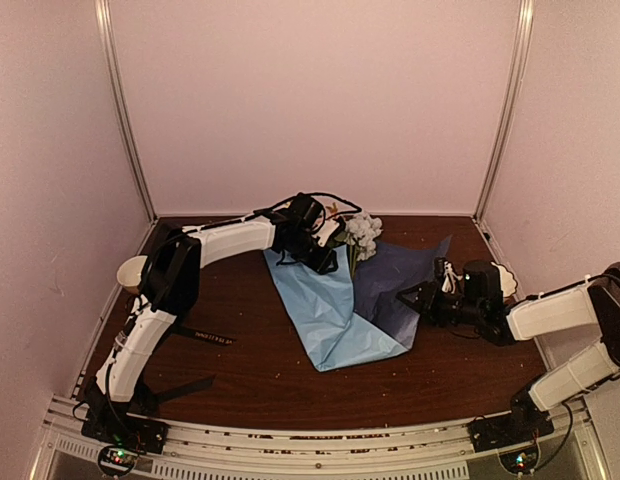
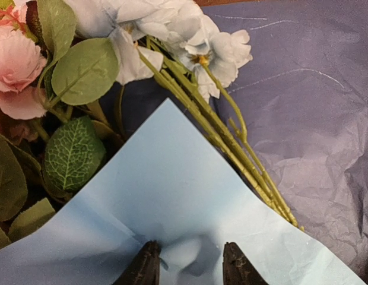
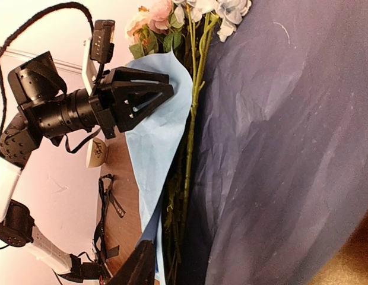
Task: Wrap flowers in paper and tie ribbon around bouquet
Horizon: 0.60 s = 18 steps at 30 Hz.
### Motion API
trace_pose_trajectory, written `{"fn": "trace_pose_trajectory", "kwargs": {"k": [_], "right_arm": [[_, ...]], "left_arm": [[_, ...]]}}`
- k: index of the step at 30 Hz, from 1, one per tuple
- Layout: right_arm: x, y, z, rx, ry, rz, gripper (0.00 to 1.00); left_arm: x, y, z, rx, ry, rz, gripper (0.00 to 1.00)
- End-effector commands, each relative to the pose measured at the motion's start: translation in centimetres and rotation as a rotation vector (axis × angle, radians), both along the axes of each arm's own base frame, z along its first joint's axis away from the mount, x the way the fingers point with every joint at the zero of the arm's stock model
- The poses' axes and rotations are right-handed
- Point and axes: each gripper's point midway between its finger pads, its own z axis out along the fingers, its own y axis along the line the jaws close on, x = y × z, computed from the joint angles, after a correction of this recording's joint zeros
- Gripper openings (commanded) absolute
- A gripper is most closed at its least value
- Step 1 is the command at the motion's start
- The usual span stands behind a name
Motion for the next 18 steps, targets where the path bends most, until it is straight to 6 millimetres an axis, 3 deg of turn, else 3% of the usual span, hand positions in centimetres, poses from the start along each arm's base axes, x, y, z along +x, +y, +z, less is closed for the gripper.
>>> {"fn": "trace_pose_trajectory", "kwargs": {"k": [1,4,9,12,18], "right_arm": [[0.9,-0.2,1.6,0.020,-0.066,-0.026,0.44],[1.0,-0.9,1.1,0.006,-0.058,-0.063,0.43],[1.5,-1.4,1.4,-0.039,-0.047,-0.102,0.19],[1.9,-1.6,2.2,-0.234,-0.077,-0.133,0.03],[1.7,3.0,6.5,-0.495,-0.202,-0.034,0.00]], "left_arm": [[-0.2,-0.5,-1.0,-0.005,0.013,-0.019,0.40],[-0.2,-0.6,-1.0,-0.005,0.012,-0.022,0.40],[-0.3,-0.6,-1.0,-0.006,0.011,-0.023,0.40],[-0.3,-0.7,-0.9,-0.008,0.010,-0.025,0.40],[-0.2,-0.7,-0.9,-0.010,0.005,-0.028,0.42]]}}
